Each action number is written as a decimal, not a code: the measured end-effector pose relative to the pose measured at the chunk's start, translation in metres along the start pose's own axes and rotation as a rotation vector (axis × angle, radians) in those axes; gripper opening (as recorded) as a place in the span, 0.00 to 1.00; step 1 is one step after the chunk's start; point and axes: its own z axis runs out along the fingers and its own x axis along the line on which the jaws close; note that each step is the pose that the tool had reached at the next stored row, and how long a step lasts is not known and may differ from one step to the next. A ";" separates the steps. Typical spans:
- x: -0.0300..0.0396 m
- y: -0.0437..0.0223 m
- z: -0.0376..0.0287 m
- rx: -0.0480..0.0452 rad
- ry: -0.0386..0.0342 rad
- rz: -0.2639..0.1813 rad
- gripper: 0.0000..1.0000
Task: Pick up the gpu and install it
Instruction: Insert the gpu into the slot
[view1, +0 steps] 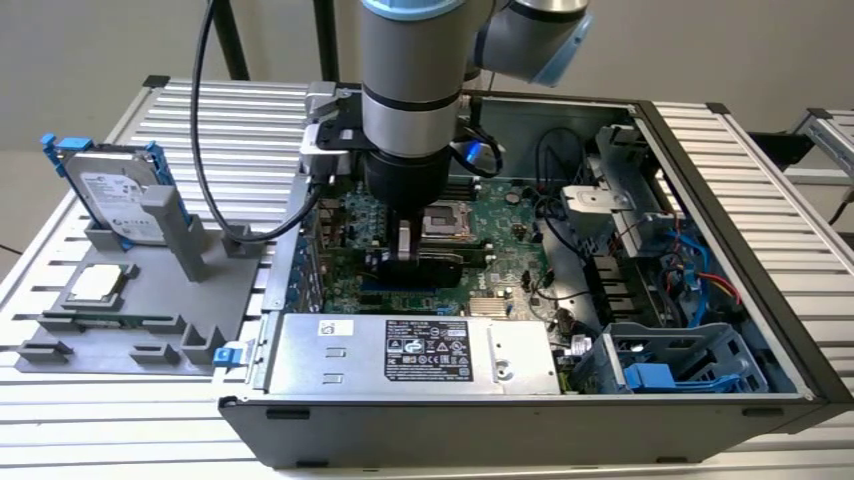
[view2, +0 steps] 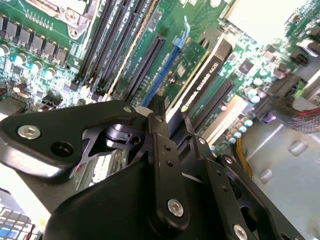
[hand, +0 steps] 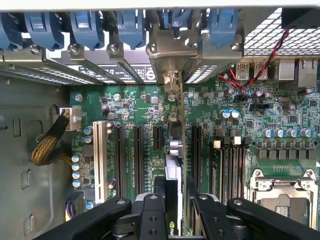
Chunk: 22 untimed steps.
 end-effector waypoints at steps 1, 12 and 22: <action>0.0000 -0.0002 0.0001 -0.0001 0.0002 0.000 0.00; 0.0002 -0.0021 0.0011 -0.0002 0.0002 0.000 0.00; 0.0022 -0.0022 0.0013 -0.0003 0.0005 -0.001 0.00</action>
